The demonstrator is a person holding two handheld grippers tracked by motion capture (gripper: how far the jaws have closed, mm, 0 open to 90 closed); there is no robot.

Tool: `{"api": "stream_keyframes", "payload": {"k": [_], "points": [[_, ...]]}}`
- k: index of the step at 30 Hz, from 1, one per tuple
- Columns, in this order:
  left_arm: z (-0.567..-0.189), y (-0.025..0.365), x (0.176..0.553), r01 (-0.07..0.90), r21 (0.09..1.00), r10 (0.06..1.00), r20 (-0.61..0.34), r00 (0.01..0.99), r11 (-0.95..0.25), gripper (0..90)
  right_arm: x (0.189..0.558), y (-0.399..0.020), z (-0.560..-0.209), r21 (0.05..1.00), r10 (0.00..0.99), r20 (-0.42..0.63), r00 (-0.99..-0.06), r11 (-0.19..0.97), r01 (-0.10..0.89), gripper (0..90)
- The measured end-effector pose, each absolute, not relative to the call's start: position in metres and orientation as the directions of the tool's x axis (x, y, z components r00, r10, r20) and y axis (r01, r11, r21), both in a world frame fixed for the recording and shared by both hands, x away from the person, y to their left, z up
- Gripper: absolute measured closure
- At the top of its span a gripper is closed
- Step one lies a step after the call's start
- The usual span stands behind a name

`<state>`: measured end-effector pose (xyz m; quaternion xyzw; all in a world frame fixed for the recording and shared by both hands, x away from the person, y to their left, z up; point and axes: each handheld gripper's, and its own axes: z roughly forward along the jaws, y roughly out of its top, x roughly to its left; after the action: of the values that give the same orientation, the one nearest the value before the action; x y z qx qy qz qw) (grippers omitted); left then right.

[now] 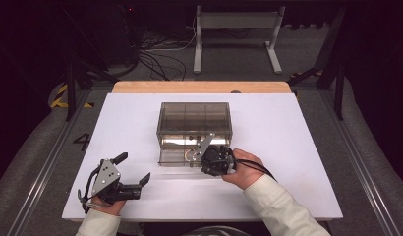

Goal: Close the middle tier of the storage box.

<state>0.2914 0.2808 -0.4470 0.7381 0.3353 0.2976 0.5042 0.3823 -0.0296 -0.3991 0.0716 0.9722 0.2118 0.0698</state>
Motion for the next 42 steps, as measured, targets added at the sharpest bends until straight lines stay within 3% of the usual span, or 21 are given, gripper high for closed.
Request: {"api": "stream_keyframes", "payload": {"k": [42], "points": [[-0.448, 0.280, 0.292, 0.203, 0.942, 0.795, 0.096, 0.598, -0.267, 2.7, 0.385, -0.024, -0.417, 0.426, 0.282, -0.176, -0.943, 0.885, 0.185, 90.0]]}}
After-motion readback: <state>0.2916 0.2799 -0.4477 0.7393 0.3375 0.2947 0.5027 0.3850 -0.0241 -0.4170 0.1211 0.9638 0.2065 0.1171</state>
